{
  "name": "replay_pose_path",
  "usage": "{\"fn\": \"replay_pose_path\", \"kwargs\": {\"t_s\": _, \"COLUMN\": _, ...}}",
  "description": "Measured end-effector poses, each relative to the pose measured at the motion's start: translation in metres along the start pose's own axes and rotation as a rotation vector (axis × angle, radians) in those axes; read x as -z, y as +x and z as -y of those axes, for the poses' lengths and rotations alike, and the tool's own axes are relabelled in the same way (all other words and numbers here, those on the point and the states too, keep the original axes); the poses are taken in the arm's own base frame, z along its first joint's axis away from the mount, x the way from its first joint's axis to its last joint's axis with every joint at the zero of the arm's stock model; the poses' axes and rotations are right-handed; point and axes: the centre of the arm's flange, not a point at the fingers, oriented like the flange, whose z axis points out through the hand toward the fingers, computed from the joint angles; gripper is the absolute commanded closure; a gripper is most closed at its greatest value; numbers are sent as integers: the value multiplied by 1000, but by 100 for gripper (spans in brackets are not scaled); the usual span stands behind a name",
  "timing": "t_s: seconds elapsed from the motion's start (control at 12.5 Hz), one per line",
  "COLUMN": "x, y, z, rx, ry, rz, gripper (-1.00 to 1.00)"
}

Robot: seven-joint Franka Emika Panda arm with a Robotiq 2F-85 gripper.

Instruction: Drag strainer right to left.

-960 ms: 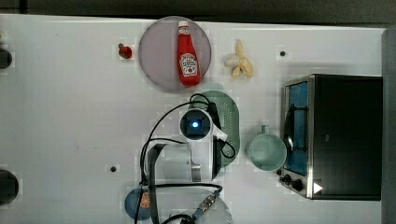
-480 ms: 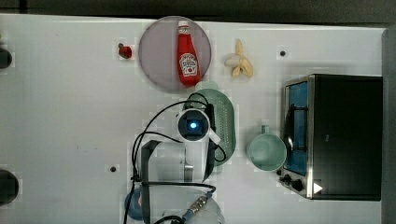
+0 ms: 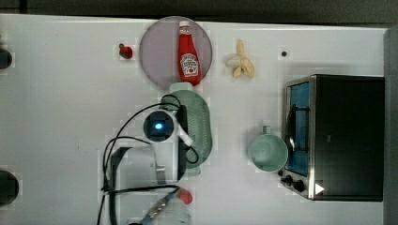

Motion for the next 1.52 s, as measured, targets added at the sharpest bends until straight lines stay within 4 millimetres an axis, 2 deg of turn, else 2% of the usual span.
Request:
{"fn": "replay_pose_path", "kwargs": {"t_s": 0.16, "x": -6, "y": -32, "z": -8, "rx": -22, "ry": -29, "rz": 6, "gripper": -100}}
{"fn": "replay_pose_path", "kwargs": {"t_s": 0.4, "x": -1, "y": -82, "z": -3, "rx": -14, "ry": -20, "rz": 13, "gripper": -100}}
{"fn": "replay_pose_path", "kwargs": {"t_s": 0.64, "x": -4, "y": -113, "z": -2, "rx": -15, "ry": -10, "rz": 16, "gripper": -100}}
{"fn": "replay_pose_path", "kwargs": {"t_s": 0.8, "x": -8, "y": -140, "z": 15, "rx": -13, "ry": -1, "rz": 41, "gripper": -100}}
{"fn": "replay_pose_path", "kwargs": {"t_s": 0.96, "x": -13, "y": -157, "z": 16, "rx": -35, "ry": -35, "rz": 45, "gripper": -100}}
{"fn": "replay_pose_path", "kwargs": {"t_s": 1.2, "x": -18, "y": -169, "z": 12, "rx": -50, "ry": -62, "rz": 45, "gripper": -100}}
{"fn": "replay_pose_path", "kwargs": {"t_s": 1.52, "x": -11, "y": -188, "z": 40, "rx": -104, "ry": -17, "rz": 77, "gripper": -100}}
